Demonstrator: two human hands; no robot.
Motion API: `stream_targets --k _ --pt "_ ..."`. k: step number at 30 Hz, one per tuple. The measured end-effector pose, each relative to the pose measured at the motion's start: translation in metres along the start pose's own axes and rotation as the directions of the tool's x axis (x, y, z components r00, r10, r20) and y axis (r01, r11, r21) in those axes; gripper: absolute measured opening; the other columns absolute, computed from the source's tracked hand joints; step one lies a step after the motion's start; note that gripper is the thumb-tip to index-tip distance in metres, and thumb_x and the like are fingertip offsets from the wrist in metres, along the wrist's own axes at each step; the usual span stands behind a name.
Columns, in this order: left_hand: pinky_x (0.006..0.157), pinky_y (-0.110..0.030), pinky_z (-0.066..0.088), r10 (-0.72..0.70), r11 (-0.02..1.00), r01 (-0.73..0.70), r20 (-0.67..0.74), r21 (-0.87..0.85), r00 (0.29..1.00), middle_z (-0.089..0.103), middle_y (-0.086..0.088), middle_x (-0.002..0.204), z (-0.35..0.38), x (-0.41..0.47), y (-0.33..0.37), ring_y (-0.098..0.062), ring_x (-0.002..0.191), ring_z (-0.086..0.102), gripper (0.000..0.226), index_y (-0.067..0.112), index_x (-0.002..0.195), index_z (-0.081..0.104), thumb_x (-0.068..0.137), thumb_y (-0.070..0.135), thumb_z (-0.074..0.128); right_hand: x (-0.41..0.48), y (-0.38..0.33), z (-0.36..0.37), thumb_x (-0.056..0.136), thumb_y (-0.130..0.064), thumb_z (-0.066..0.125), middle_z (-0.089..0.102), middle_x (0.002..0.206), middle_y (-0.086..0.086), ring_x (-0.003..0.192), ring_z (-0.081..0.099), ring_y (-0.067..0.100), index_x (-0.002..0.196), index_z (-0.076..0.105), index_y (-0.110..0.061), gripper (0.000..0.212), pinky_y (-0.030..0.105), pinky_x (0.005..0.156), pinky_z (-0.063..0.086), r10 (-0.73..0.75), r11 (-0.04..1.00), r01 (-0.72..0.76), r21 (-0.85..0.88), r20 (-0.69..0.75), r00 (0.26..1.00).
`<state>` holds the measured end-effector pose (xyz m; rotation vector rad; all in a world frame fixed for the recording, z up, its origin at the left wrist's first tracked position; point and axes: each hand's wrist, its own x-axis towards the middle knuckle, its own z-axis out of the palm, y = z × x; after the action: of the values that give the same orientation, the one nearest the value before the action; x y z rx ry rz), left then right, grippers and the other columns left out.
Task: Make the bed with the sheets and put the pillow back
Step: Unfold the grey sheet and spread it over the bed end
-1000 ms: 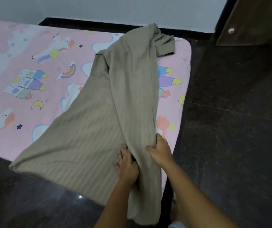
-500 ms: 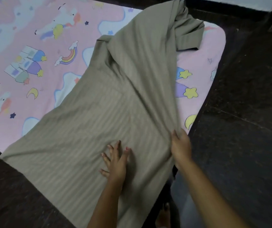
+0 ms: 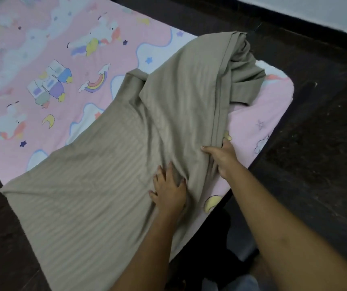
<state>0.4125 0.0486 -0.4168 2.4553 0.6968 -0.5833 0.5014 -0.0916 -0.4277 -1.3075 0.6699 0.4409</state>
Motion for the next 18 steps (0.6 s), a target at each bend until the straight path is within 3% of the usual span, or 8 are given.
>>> stream_targets --k 3,5,8,11,14,18 --pt "0.113 -0.056 0.009 -0.097 0.994 0.100 -0.071 0.046 0.993 0.004 0.004 0.160 0.012 0.004 0.031 -0.025 0.145 0.003 0.057 0.027 0.149 0.020 0.097 0.044 0.036 0.007 -0.021 -0.033 0.080 -0.002 0.068 0.066 0.112 0.004 0.100 0.062 0.022 0.122 0.058 -0.012 0.044 0.036 0.091 0.051 -0.053 0.989 0.058 -0.139 0.043 0.998" --pt "0.113 -0.055 0.010 -0.130 0.992 0.129 -0.058 -0.013 0.990 0.005 0.003 0.160 0.019 0.008 0.055 -0.027 0.145 0.001 0.068 0.023 0.151 0.015 0.094 0.055 0.036 -0.001 -0.023 -0.061 0.083 -0.002 0.065 0.066 0.109 0.003 0.097 0.062 0.019 0.117 0.061 -0.014 0.036 0.032 0.088 0.050 -0.073 0.979 0.081 -0.188 0.047 0.996" --pt "0.114 -0.054 0.009 -0.109 0.992 0.107 -0.030 -0.066 0.994 0.002 0.003 0.160 0.029 0.012 0.086 -0.026 0.146 0.001 0.085 0.028 0.151 0.001 0.087 0.061 0.046 -0.014 -0.006 -0.092 0.083 0.000 0.065 0.069 0.105 0.002 0.095 0.065 0.019 0.100 0.063 -0.022 0.028 0.035 0.087 0.053 0.004 0.992 0.002 -0.127 0.046 0.999" --pt "0.113 -0.056 0.009 -0.105 0.994 0.104 -0.018 -0.035 0.994 -0.004 0.003 0.159 0.039 0.016 0.113 -0.029 0.145 -0.003 0.091 0.035 0.150 -0.003 0.083 0.063 0.052 -0.006 -0.007 -0.100 0.083 0.004 0.063 0.071 0.098 0.008 0.091 0.067 0.026 0.103 0.065 -0.014 0.028 0.043 0.080 0.056 0.152 0.987 -0.147 -0.071 0.078 0.985" --pt "0.112 -0.060 0.006 -0.150 0.988 0.150 -0.016 -0.029 0.989 -0.007 0.004 0.159 0.040 0.031 0.131 -0.028 0.145 -0.008 0.083 0.035 0.149 0.007 0.084 0.064 0.049 0.021 -0.041 -0.091 0.083 0.002 0.064 0.071 0.092 0.004 0.083 0.067 0.020 0.104 0.065 -0.012 0.025 0.032 0.067 0.054 0.178 0.982 -0.165 -0.090 0.166 0.970" --pt "0.112 -0.060 0.001 -0.217 0.971 0.209 -0.063 -0.114 0.974 -0.008 0.003 0.159 0.043 0.054 0.151 -0.025 0.145 -0.008 0.085 0.028 0.149 0.014 0.081 0.066 0.051 0.076 -0.101 -0.073 0.081 -0.011 0.073 0.071 0.103 0.005 0.092 0.067 0.022 0.113 0.064 -0.012 0.033 0.036 0.080 0.055 0.165 0.986 -0.164 -0.023 0.223 0.961"
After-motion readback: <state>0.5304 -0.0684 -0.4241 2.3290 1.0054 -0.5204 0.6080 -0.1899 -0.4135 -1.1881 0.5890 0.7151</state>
